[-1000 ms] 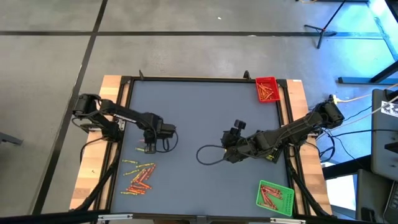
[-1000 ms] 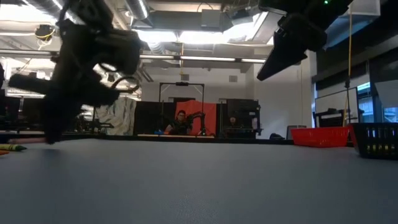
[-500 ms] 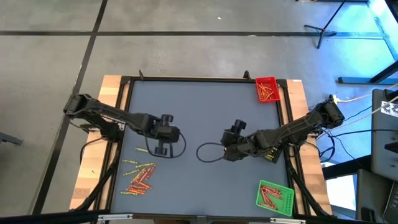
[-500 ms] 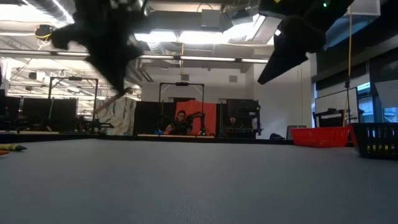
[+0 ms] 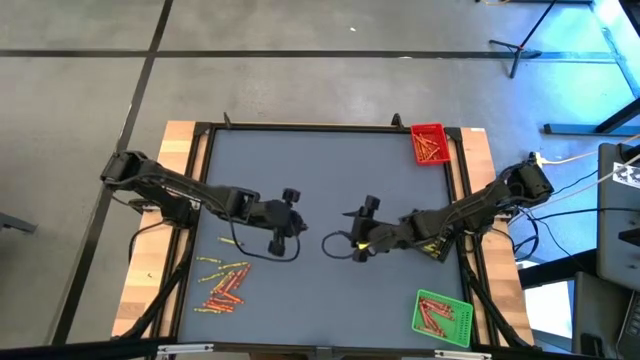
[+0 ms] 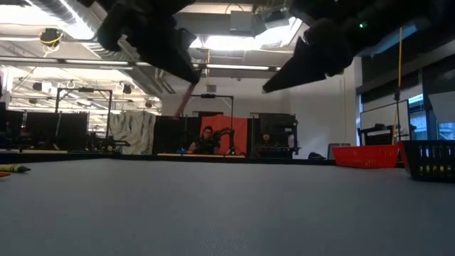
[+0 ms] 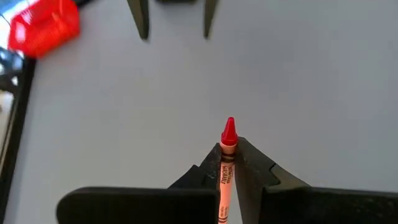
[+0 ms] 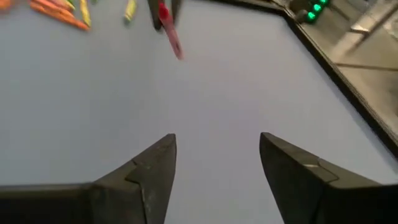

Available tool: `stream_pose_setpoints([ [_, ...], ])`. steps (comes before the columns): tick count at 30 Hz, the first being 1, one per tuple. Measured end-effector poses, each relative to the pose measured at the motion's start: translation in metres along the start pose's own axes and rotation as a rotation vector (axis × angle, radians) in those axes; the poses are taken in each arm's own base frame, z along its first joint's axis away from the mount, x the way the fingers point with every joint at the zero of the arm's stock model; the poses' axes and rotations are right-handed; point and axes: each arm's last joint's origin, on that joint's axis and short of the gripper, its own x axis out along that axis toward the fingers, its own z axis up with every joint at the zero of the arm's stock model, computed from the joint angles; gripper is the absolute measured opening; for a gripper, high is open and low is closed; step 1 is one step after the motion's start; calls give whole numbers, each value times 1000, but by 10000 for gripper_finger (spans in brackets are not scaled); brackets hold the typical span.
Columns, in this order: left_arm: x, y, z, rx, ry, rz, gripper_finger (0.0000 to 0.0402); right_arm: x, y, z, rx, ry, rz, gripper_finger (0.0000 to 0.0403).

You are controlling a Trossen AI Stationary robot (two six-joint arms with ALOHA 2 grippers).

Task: Sort crayons
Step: Put the red crayon into the green basket

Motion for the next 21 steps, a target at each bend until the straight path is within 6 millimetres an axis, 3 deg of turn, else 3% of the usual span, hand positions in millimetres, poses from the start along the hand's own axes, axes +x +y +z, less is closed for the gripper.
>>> stream_pose_setpoints([
  [12,6,-1,8,7,-418,41,13,11,8,-5,-3,-157,31,225],
  [21,26,-1,10,6,-531,63,14,12,12,8,2,-314,91,225],
])
